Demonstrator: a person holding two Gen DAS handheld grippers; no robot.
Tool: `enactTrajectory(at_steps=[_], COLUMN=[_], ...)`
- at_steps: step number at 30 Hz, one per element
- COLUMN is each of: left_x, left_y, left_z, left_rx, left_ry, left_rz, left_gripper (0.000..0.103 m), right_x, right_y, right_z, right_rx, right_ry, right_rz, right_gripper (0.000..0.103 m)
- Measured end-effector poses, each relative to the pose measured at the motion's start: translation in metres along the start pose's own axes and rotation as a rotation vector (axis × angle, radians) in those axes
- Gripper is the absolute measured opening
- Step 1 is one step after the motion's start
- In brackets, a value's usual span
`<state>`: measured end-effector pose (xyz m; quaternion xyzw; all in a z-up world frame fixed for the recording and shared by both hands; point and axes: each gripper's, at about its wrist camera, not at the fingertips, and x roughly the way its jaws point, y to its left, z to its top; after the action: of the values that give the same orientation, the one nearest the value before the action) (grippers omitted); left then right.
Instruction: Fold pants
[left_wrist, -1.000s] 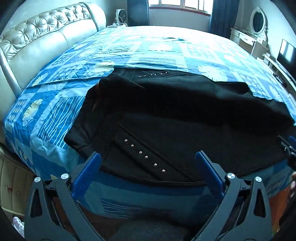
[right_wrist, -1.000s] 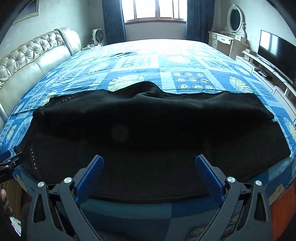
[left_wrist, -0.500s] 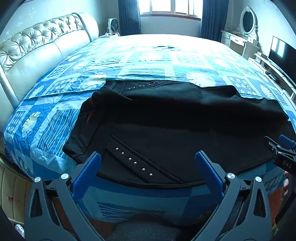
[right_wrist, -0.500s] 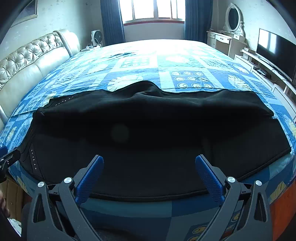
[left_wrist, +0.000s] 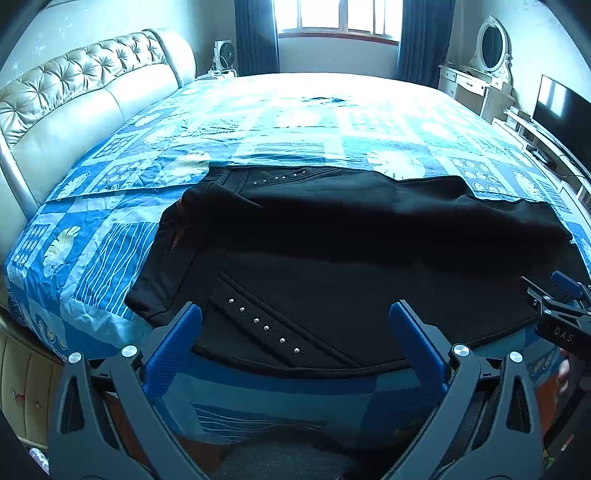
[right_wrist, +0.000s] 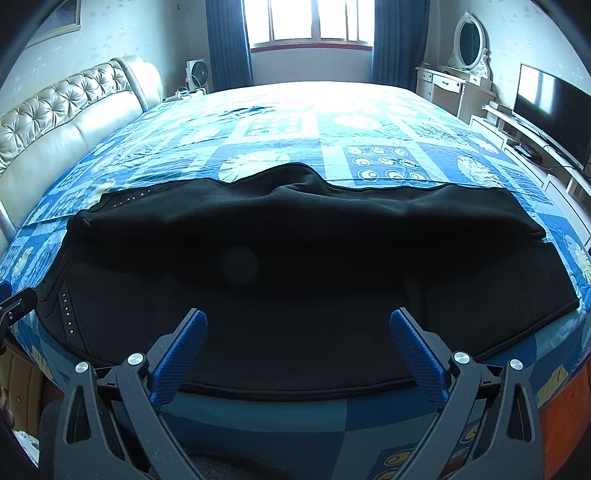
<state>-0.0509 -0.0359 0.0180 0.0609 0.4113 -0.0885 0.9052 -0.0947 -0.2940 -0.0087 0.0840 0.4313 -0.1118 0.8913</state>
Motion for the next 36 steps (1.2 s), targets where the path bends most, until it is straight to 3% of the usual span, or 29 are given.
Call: enactTrajectory(at_steps=[36], left_x=[0.0021], left_y=[-0.0003], left_z=[-0.0044], left_rx=[0.003], left_ry=[-0.001], left_rz=[-0.019], left_gripper=[0.101], right_x=[0.0020], right_y=[0.0027], right_z=[-0.0037], right_rx=[-0.009], right_ry=[-0.007], right_rz=[0.004], right_gripper=[0.099])
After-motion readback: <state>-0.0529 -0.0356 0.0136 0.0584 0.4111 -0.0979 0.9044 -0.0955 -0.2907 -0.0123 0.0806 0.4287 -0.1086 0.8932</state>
